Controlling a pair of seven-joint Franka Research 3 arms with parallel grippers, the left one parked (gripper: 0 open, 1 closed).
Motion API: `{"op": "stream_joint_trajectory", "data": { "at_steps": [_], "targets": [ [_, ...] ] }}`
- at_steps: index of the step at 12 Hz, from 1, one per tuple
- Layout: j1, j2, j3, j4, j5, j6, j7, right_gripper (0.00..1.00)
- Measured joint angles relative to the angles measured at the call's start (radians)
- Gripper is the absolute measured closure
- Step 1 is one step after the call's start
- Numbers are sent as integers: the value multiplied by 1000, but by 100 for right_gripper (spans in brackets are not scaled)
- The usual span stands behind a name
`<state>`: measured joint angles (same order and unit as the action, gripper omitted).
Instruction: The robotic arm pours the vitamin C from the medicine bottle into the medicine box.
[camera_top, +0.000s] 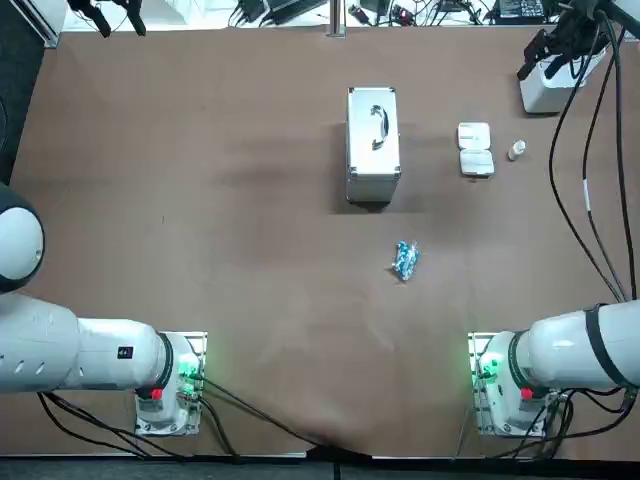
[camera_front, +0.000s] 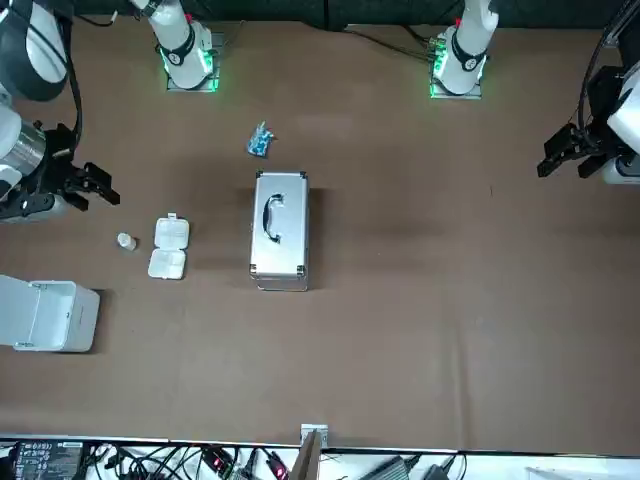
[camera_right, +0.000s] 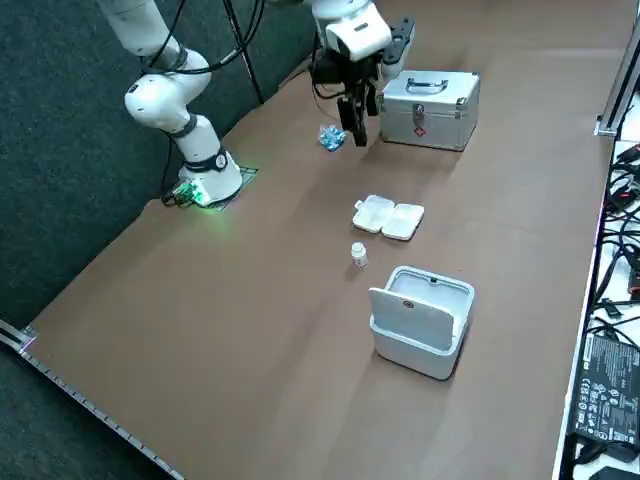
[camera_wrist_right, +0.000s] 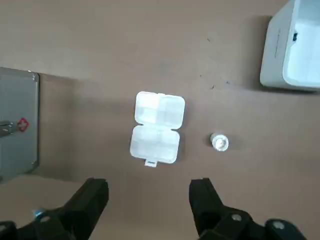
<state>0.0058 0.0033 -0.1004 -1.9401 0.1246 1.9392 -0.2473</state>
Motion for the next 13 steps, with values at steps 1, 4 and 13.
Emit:
{"op": "stream_joint_trajectory", "data": {
  "at_steps": [1,4,13],
  "targets": [
    [1,-7,10,15,-9,-27,40,0],
    [3,-13,18,128,-27,-137,94,0],
    [2,-13,18,214,-68,-210,214,0]
  ]
}}
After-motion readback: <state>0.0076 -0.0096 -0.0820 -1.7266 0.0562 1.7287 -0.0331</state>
